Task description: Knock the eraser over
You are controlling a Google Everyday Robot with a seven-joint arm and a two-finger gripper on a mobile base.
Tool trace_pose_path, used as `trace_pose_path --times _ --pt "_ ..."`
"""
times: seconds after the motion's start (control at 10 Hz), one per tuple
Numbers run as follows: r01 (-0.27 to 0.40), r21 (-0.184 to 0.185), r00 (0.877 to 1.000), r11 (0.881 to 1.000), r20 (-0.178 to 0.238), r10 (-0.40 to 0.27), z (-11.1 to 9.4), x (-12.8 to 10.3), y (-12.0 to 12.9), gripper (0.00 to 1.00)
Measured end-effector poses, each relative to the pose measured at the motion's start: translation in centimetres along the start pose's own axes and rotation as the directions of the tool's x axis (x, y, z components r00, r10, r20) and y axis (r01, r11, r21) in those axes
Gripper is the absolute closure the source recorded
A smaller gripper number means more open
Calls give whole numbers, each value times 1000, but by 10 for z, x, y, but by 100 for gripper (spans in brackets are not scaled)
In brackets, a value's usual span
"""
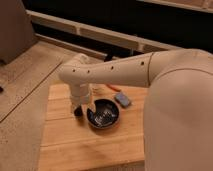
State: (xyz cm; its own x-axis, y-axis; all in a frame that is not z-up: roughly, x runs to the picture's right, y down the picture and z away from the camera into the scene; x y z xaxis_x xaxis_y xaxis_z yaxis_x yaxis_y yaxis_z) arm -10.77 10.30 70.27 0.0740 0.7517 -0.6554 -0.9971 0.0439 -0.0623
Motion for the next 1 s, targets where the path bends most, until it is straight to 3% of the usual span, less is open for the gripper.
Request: trace_pose_path --times 0.1,0.2,0.4,0.6,1.0 --pt "3 8 1000 1000 -6 -3 2 1 -1 35" --pt "15 38 999 999 -45 -13 13 7 0 35" --pt "49 103 984 994 -177 -30 46 23 0 35" --pt "70 139 964 988 -265 -31 67 22 -1 35" --pt "83 186 942 979 -334 -17 89 -10 -7 35"
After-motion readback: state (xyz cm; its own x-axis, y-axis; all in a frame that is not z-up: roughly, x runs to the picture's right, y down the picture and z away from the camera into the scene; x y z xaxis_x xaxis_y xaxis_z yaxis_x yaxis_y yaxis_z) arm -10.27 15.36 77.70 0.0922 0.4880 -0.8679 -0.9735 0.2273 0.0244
